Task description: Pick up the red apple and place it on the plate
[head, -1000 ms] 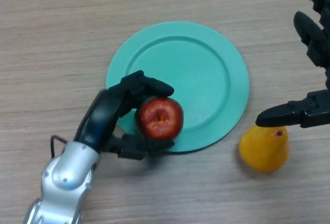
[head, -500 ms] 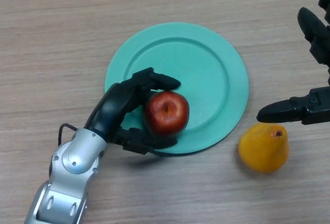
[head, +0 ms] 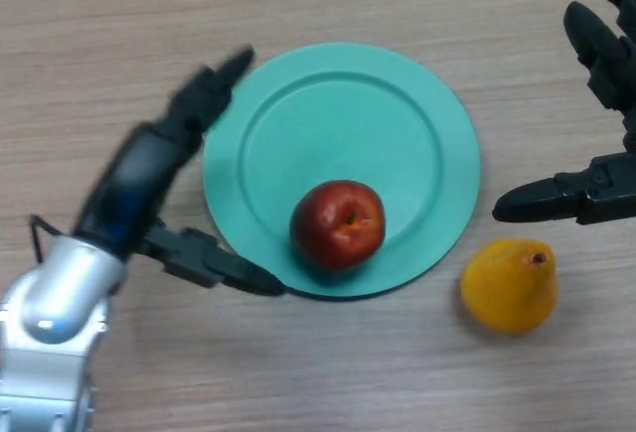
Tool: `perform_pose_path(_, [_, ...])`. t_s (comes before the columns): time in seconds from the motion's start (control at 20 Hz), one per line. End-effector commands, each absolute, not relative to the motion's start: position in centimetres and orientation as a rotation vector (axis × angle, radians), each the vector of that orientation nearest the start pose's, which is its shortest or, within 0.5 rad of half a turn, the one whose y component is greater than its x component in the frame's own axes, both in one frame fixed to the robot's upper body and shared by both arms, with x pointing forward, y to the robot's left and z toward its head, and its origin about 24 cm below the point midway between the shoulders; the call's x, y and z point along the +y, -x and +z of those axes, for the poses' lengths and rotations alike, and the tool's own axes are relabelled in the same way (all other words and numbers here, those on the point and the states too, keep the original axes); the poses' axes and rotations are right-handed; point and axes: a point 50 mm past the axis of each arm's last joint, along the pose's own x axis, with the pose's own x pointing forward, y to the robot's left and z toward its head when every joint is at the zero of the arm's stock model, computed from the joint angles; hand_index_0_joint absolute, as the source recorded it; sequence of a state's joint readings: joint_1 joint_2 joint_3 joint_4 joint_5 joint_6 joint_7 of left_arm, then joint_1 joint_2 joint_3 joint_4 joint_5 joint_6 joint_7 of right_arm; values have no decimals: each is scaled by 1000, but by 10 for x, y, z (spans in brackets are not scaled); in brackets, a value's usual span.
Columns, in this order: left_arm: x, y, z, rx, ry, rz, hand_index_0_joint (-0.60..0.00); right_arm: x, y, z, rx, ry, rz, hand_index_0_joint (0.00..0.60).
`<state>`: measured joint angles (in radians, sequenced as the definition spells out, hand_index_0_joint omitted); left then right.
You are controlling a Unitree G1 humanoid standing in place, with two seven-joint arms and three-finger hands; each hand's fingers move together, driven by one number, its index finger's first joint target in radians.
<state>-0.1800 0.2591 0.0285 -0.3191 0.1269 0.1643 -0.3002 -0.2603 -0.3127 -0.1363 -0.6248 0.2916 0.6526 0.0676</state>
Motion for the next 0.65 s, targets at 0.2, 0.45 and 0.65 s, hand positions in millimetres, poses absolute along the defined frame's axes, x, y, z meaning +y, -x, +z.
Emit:
perform_pose_path(0.2, [190, -241, 207, -565, -384, -211, 0, -180, -251, 226, -498, 110, 159, 0])
perform_pose_path(0.45, [213, -229, 225, -632, -267, -108, 0, -183, -250, 222, -482, 118, 182, 0])
perform_pose_path(0.65, [227, -215, 227, -588, -188, -118, 0, -180, -251, 210, -461, 120, 229, 0])
